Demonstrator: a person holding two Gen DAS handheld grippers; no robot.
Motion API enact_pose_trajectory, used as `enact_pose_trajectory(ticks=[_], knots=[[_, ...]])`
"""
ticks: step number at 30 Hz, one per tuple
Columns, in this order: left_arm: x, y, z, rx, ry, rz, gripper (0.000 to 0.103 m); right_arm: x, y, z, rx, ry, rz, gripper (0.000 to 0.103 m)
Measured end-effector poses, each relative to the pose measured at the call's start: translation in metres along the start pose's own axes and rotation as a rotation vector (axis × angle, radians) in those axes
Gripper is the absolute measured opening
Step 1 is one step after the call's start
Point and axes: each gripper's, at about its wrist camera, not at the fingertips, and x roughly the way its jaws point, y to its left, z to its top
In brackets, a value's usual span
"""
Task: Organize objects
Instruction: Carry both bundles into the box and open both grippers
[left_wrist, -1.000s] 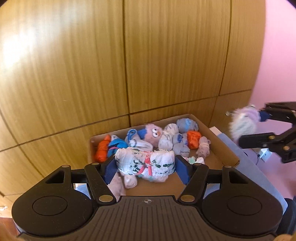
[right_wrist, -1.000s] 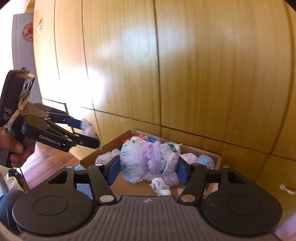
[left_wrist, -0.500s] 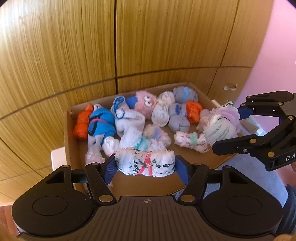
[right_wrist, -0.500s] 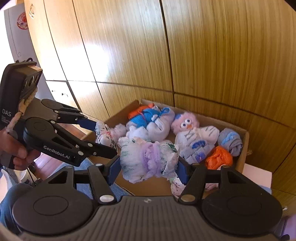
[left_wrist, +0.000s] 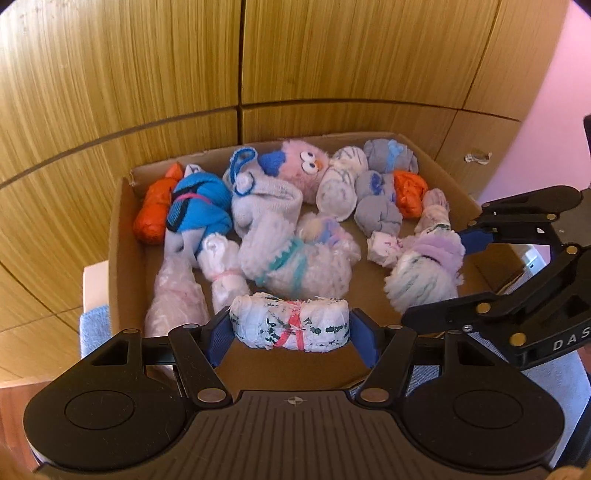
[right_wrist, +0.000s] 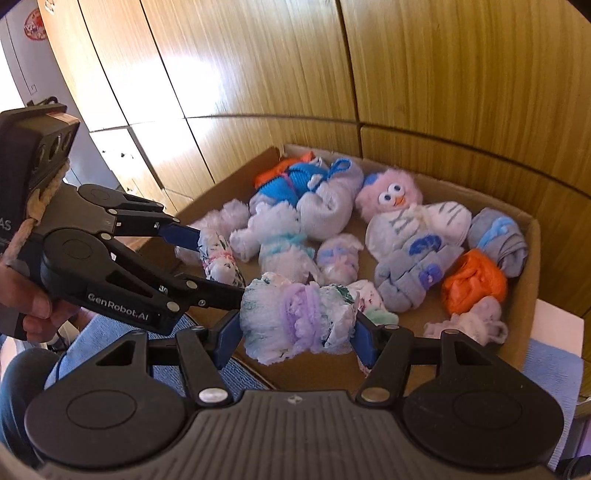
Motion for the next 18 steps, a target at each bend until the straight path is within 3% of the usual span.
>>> enact_pose_trajectory(ticks=[18], knots=[[0.018,-0.003,-0.006,0.016,-0.022,0.079,0.071,0.027,0.007,0.008,-0.109,0.062,-0.084,0.058]])
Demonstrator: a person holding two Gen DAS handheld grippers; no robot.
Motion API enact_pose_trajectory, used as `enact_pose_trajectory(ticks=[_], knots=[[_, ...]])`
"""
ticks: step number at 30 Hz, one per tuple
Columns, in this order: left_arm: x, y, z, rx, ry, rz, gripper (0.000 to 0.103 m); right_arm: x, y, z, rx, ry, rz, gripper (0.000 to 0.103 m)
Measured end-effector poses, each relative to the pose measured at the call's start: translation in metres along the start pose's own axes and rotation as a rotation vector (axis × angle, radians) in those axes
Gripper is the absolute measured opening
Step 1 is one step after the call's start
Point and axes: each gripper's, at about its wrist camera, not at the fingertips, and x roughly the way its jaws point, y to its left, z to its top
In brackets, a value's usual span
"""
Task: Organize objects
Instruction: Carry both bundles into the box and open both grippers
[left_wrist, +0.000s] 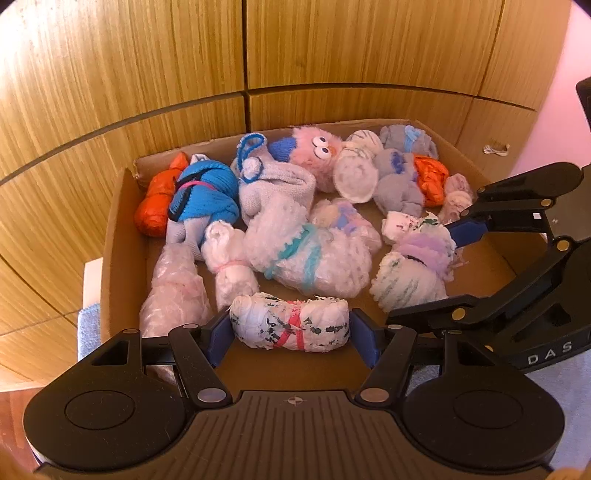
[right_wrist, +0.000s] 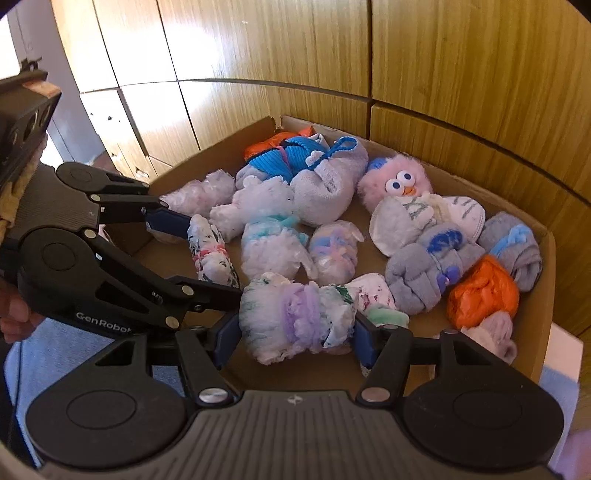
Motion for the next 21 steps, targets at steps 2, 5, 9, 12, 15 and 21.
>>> enact_pose_trajectory(ticks=[2,5,9,12,15,21], knots=[[0.001,0.001,0.003,-0.007,-0.001,-0.002,0.071,0.003,0.003,0.002,-0.053,0.003,-0.031,0.058],[0.004,0.000,0.006,-0.011,-0.002,-0.002,0.072,0.005,0.002,0.002,-0.101,0.013,-0.062,0.057],[0.006,-0.001,0.004,-0.040,-0.002,0.004,0.073,0.004,-0.001,0.000,-0.087,0.006,-0.063,0.061],[0.008,-0.002,0.002,-0.045,-0.007,0.020,0.074,0.003,0.000,-0.004,-0.060,0.005,-0.083,0.064],[0.009,0.000,0.002,-0.082,-0.007,0.033,0.080,0.000,-0.003,-0.008,0.009,-0.007,-0.092,0.067],[-0.004,-0.003,0.002,-0.103,-0.017,0.072,0.086,-0.009,0.001,-0.015,0.072,-0.023,-0.144,0.077]])
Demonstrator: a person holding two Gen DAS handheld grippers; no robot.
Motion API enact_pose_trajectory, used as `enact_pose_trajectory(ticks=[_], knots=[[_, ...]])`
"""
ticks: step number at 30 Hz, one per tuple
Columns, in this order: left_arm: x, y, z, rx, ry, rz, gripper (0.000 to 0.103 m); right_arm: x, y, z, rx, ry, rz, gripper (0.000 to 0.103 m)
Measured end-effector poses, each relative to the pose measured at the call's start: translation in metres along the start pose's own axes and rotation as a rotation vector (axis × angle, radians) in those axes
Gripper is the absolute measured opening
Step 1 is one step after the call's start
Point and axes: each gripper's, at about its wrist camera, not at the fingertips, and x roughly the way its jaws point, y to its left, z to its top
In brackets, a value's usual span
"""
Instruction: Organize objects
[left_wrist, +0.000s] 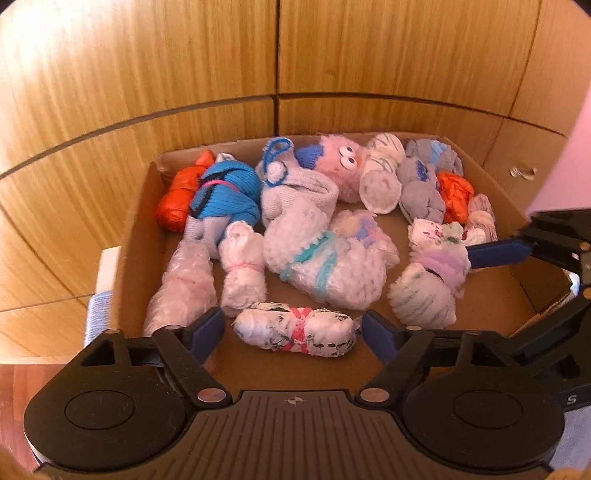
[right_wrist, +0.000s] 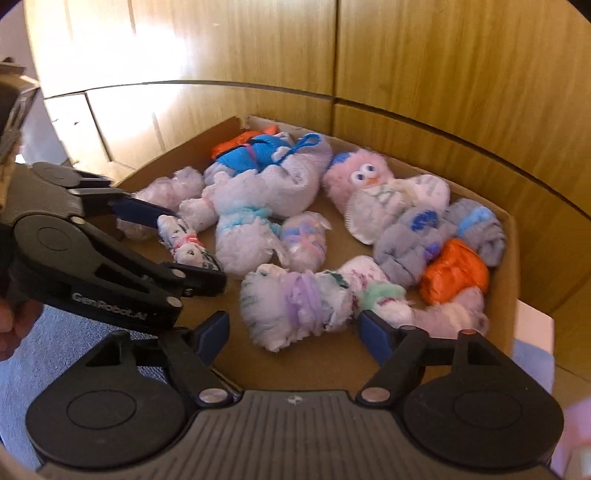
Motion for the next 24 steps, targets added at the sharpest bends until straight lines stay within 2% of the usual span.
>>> enact_pose_trajectory(ticks=[4,6,11,14,18,24], knots=[[-0.006,-0.002,-0.001,-0.044,0.003,0.020,0.088,-0.005,0.000,-0.005,0.073,-0.001,-0.046,0.079],[-0.010,-0.003,-0.001,-0.064,0.003,0.027,0.090,-0.009,-0.001,-0.007,0.097,-0.011,-0.064,0.084],[-0.018,-0.003,-0.002,-0.110,-0.004,0.031,0.103,-0.017,-0.004,-0.010,0.150,-0.034,-0.107,0.091],[-0.025,-0.006,-0.001,-0.126,-0.026,0.028,0.103,-0.018,-0.005,-0.012,0.188,-0.038,-0.118,0.093],[-0.038,-0.013,-0.003,-0.122,-0.050,0.067,0.103,-0.020,0.000,-0.014,0.215,-0.057,-0.126,0.094],[-0.063,-0.012,-0.010,-0.134,-0.119,0.052,0.103,-0.029,0.000,-0.019,0.236,-0.081,-0.122,0.096]])
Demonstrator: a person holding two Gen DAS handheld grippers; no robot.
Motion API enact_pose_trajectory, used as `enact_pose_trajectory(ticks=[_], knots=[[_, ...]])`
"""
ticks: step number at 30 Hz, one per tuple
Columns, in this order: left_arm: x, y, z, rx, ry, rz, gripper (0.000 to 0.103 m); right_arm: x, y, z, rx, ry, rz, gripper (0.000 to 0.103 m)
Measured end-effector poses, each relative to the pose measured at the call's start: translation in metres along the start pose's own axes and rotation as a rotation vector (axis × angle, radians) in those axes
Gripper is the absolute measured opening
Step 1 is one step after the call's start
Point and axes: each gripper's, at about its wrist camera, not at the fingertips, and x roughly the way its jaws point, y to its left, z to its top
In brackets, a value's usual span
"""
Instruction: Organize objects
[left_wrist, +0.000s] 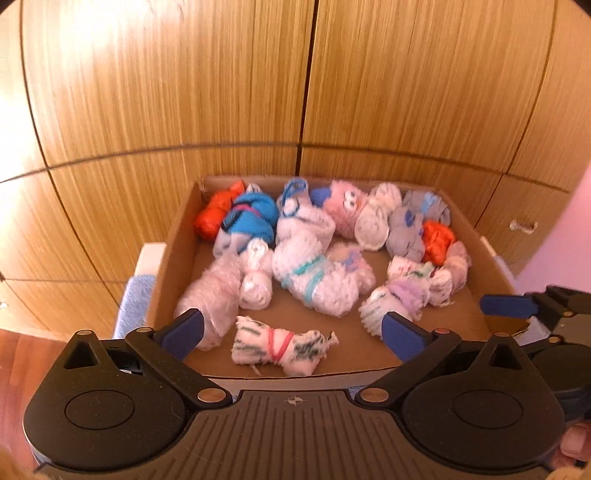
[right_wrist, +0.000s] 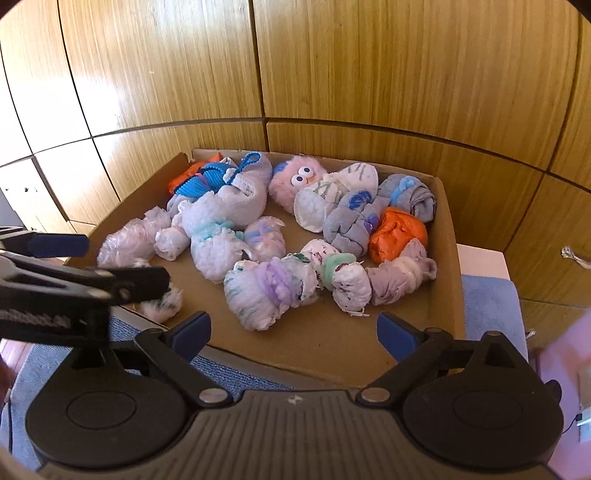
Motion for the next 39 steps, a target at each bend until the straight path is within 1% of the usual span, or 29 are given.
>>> enact_pose_trajectory(ticks=[2,4,7,9,11,14,18,22,25,28,36,39], knots=[[-0.007,0.001,0.000,-0.007,-0.025,0.021,0.103,-0.003,-0.001,-0.002,0.010,-0.007,0.001,0.097],[-0.013,0.000,0.001,0.011,-0.045,0.067,0.103,-0.006,-0.002,-0.004,0.018,-0.011,0.006,0.097],[-0.017,-0.009,0.000,0.072,-0.060,0.165,0.103,-0.011,-0.001,-0.007,0.022,-0.022,0.007,0.097],[-0.020,-0.016,-0.003,0.118,-0.062,0.217,0.103,-0.014,-0.001,-0.008,0.022,-0.027,0.010,0.097],[-0.026,-0.022,-0.005,0.144,-0.090,0.249,0.103,-0.016,-0.001,-0.008,0.020,-0.031,0.010,0.097],[-0.032,-0.023,-0.005,0.150,-0.104,0.255,0.103,-0.019,-0.002,-0.008,0.019,-0.037,0.014,0.097],[-0.039,-0.023,-0.005,0.141,-0.110,0.225,0.102,-0.022,-0.001,-0.009,0.014,-0.039,0.019,0.097],[-0.037,-0.025,-0.005,0.149,-0.097,0.229,0.097,-0.023,-0.001,-0.010,0.011,-0.039,0.023,0.097],[-0.036,-0.023,-0.005,0.137,-0.086,0.212,0.095,-0.023,0.001,-0.010,0.011,-0.040,0.026,0.097],[-0.038,-0.021,-0.005,0.124,-0.090,0.197,0.095,-0.025,0.002,-0.009,0.005,-0.044,0.032,0.097],[-0.042,-0.021,-0.005,0.122,-0.092,0.209,0.096,-0.026,0.003,-0.009,-0.002,-0.046,0.038,0.098],[-0.043,-0.020,-0.005,0.128,-0.100,0.205,0.099,-0.027,0.003,-0.008,-0.008,-0.049,0.042,0.098]])
